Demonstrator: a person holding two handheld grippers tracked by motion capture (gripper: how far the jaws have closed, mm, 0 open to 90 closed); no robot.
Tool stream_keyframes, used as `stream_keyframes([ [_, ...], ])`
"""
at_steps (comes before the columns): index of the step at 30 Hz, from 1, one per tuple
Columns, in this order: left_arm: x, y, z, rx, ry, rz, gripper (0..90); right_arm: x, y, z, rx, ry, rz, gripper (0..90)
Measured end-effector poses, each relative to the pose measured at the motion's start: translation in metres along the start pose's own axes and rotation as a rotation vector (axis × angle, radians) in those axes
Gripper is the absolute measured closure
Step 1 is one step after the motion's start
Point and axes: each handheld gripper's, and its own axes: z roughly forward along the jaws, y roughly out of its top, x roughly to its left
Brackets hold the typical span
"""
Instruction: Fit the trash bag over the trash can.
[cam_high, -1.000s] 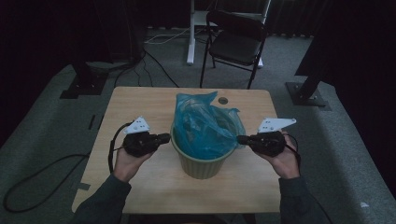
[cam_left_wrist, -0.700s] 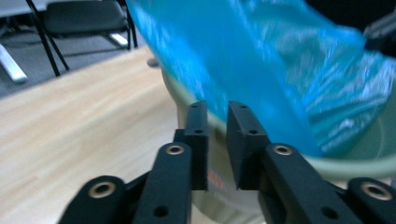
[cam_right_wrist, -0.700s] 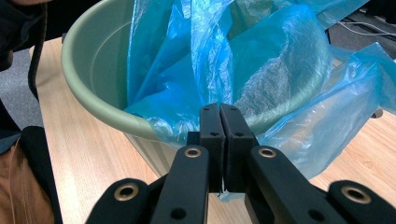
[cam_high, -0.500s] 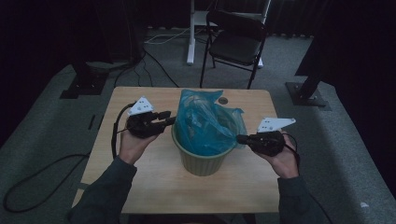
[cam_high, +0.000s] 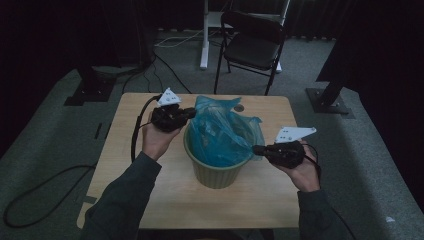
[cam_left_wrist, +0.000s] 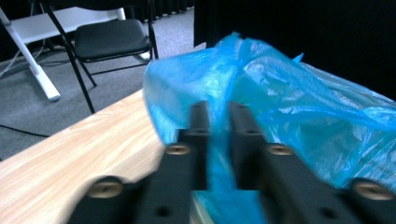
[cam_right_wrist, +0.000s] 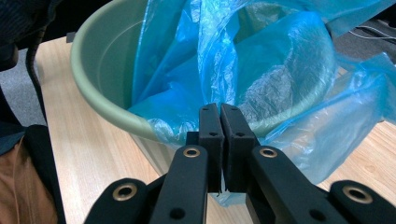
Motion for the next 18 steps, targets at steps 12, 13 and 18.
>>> stream_keyframes([
  [12,0.013,-0.052,-0.031,0.012,-0.023,-0.076,89.7,0.007,-0.007,-0.001,0.024,0.034,-0.006,88.8],
  [13,0.014,-0.058,-0.032,0.014,-0.026,-0.085,89.7,0.008,-0.008,-0.001,0.027,0.038,-0.003,89.0],
  [18,0.019,-0.083,-0.033,0.028,-0.057,-0.122,89.7,0.011,-0.016,0.0,0.03,0.075,0.008,89.5],
])
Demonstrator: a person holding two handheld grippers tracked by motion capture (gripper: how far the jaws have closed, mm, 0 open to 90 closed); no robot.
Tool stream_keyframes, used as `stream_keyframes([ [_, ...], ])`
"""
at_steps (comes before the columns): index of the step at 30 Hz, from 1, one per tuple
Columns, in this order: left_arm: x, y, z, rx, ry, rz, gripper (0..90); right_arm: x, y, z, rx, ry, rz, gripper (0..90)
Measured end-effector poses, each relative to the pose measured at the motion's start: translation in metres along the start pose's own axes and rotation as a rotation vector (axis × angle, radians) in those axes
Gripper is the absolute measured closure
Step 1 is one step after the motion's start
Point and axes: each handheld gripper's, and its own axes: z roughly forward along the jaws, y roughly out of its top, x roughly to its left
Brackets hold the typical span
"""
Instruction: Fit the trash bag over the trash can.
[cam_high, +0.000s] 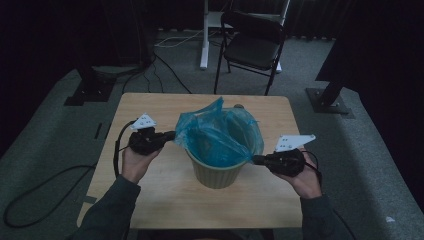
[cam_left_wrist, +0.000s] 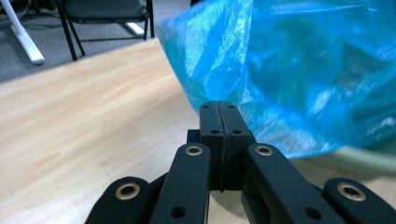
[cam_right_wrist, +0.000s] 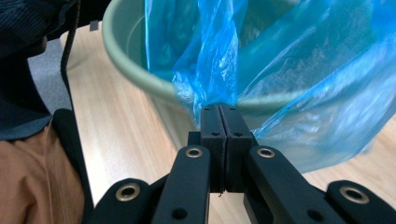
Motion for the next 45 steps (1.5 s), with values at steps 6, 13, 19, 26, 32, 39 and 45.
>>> stream_keyframes([
  [6,-0.002,-0.015,0.007,0.022,-0.018,-0.003,89.8,0.002,-0.007,0.007,0.012,0.036,0.009,89.7],
  [13,-0.006,-0.025,0.015,0.029,-0.034,0.001,89.8,0.003,-0.013,0.02,0.045,0.082,0.012,89.8],
  [19,-0.005,-0.031,0.021,0.046,-0.041,-0.008,89.7,0.001,-0.019,0.033,0.077,0.098,0.033,89.9],
  [26,0.002,-0.033,0.018,0.039,-0.031,-0.043,86.2,-0.003,-0.021,0.035,0.088,0.096,0.05,89.8],
  [32,0.006,-0.031,-0.009,-0.022,0.001,-0.043,67.2,0.0,-0.019,0.025,0.063,0.071,0.041,83.7],
  [39,0.002,-0.024,-0.03,-0.09,0.026,-0.015,58.2,0.001,-0.018,0.023,0.063,0.067,0.032,85.4],
  [45,-0.012,-0.008,-0.035,-0.126,0.023,0.055,55.3,0.001,-0.016,0.026,0.071,0.067,0.025,86.2],
])
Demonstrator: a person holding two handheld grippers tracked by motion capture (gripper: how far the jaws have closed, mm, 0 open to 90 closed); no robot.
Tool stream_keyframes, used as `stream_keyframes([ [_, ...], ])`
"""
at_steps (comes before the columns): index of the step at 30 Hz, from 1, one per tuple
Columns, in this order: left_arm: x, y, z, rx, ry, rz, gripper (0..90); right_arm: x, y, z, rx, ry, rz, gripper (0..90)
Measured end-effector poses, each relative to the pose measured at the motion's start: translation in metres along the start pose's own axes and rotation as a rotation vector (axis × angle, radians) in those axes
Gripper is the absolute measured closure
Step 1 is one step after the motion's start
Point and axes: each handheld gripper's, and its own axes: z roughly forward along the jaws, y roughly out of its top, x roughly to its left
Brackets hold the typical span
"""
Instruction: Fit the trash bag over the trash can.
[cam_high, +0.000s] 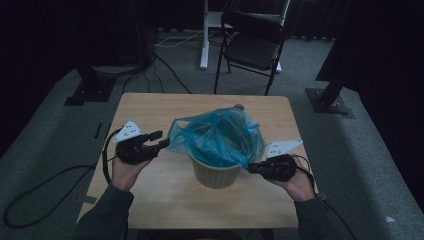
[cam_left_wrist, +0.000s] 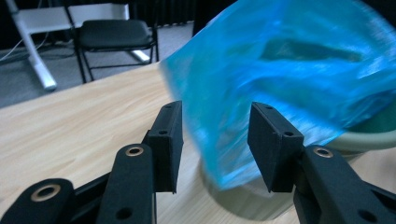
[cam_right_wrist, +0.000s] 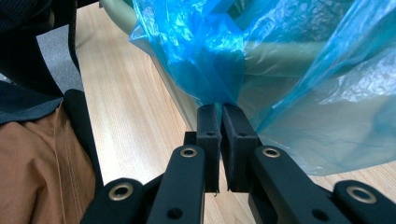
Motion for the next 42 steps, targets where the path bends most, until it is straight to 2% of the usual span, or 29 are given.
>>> stream_keyframes([
  [2,-0.003,0.003,0.001,-0.001,-0.005,0.009,53.9,0.0,0.0,0.0,0.0,0.002,-0.002,86.3],
  [6,-0.016,0.016,0.007,-0.007,-0.043,0.06,52.0,0.001,0.0,0.0,0.0,-0.001,-0.006,86.2],
  [8,-0.018,0.017,0.008,-0.005,-0.052,0.068,50.3,0.0,0.0,-0.001,0.0,-0.001,-0.007,86.2],
  [9,-0.022,0.021,0.012,-0.007,-0.099,0.083,48.9,0.0,0.0,-0.001,0.0,-0.003,-0.005,86.2],
  [11,-0.024,0.023,0.015,-0.001,-0.149,0.094,44.3,0.0,-0.001,-0.002,-0.001,-0.004,-0.004,86.3],
  [13,-0.028,0.024,0.016,-0.007,-0.157,0.11,43.5,0.0,-0.001,-0.002,0.0,-0.005,-0.002,86.2],
  [16,-0.036,0.03,0.019,-0.028,-0.203,0.141,39.9,0.0,-0.001,-0.002,0.0,-0.005,-0.001,86.2],
  [18,-0.038,0.032,0.021,-0.028,-0.215,0.149,38.4,0.0,-0.001,-0.002,-0.001,-0.005,-0.001,86.2],
  [20,-0.046,0.036,0.03,-0.002,-0.219,0.179,38.2,0.0,0.0,-0.001,-0.001,-0.004,-0.003,86.2],
  [21,-0.048,0.035,0.033,0.013,-0.21,0.185,39.5,0.0,0.0,-0.001,-0.003,-0.003,-0.004,86.2],
  [22,-0.049,0.034,0.036,0.029,-0.206,0.195,45.1,0.0,0.0,-0.001,-0.004,-0.002,-0.006,86.2],
  [23,-0.05,0.032,0.038,0.044,-0.199,0.196,54.9,0.0,0.0,-0.001,-0.004,-0.002,-0.006,86.2],
  [25,-0.051,0.026,0.038,0.052,-0.212,0.192,75.0,0.001,0.0,-0.003,-0.006,-0.003,-0.006,86.2],
  [27,-0.051,0.02,0.035,0.053,-0.224,0.178,87.4,0.001,-0.001,-0.004,-0.007,-0.005,-0.006,86.2],
  [36,-0.049,-0.002,0.018,0.048,-0.233,0.145,89.9,0.002,0.0,-0.009,-0.015,-0.006,-0.011,86.5],
  [38,-0.048,-0.013,0.017,0.064,-0.245,0.127,90.0,0.003,0.001,-0.009,-0.017,-0.003,-0.015,86.5],
  [42,-0.047,-0.024,0.019,0.096,-0.255,0.118,90.0,0.004,0.001,-0.007,-0.015,0.004,-0.017,86.5],
])
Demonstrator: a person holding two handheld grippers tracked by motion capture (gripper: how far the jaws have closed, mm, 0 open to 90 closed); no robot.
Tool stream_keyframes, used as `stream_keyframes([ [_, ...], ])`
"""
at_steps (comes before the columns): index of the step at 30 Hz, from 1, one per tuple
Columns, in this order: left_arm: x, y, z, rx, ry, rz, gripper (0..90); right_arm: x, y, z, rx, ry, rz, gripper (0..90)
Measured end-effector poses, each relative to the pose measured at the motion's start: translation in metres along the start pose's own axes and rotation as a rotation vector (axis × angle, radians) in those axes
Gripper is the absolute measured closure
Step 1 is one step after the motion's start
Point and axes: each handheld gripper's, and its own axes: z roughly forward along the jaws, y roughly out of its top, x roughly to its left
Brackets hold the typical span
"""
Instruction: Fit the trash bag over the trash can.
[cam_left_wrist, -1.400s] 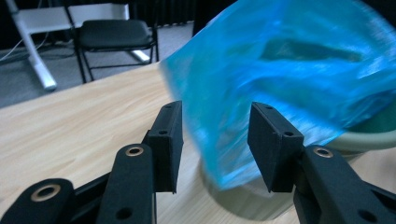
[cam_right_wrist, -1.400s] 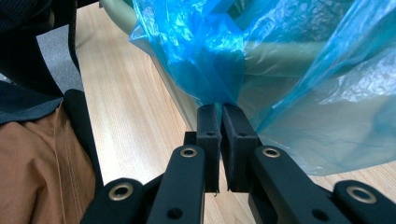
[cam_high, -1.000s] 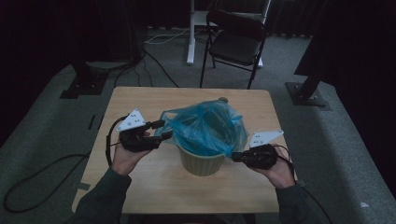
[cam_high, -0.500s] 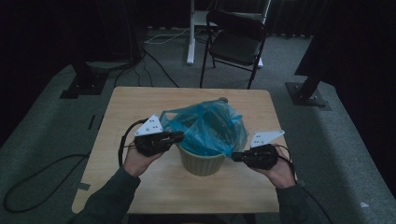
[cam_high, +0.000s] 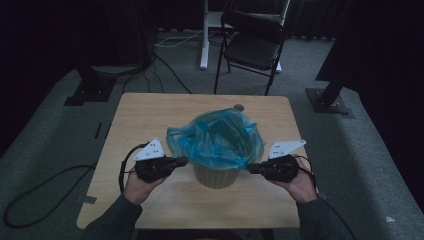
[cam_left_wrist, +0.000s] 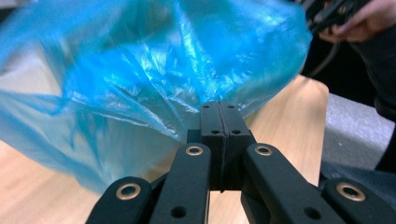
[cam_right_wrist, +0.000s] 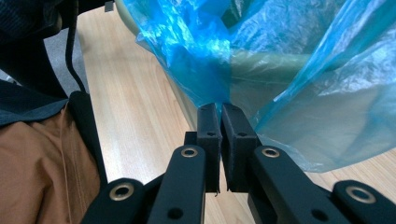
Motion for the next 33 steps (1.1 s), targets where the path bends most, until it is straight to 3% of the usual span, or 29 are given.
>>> stream_keyframes([
  [2,0.003,-0.01,0.009,0.043,0.001,-0.011,90.0,0.001,0.001,0.002,0.0,0.004,-0.002,86.5],
  [8,0.018,-0.019,0.022,0.079,0.025,-0.048,90.0,0.001,0.002,0.004,0.001,0.001,-0.002,89.2],
  [10,0.031,-0.025,0.026,0.084,0.058,-0.093,90.0,-0.003,0.0,0.005,0.015,-0.016,0.017,89.8],
  [13,0.042,-0.029,0.025,0.059,0.056,-0.15,89.3,-0.005,-0.003,0.005,0.016,-0.008,0.033,89.8],
  [15,0.046,-0.031,0.021,0.045,0.072,-0.162,84.0,-0.004,-0.003,0.006,0.025,-0.017,0.026,89.7],
  [18,0.049,-0.033,0.014,0.019,0.06,-0.173,72.4,-0.004,-0.002,0.004,0.02,-0.019,0.023,86.2],
  [21,0.05,-0.036,0.0,-0.004,0.047,-0.178,65.0,-0.003,-0.001,-0.004,-0.002,-0.018,0.021,77.4],
  [24,0.051,-0.038,-0.01,-0.02,0.041,-0.181,61.2,-0.002,0.0,-0.01,-0.027,-0.022,0.021,73.1],
  [33,0.053,-0.046,-0.032,-0.023,0.08,-0.183,59.5,-0.005,0.008,-0.03,-0.11,-0.074,0.024,67.7],
])
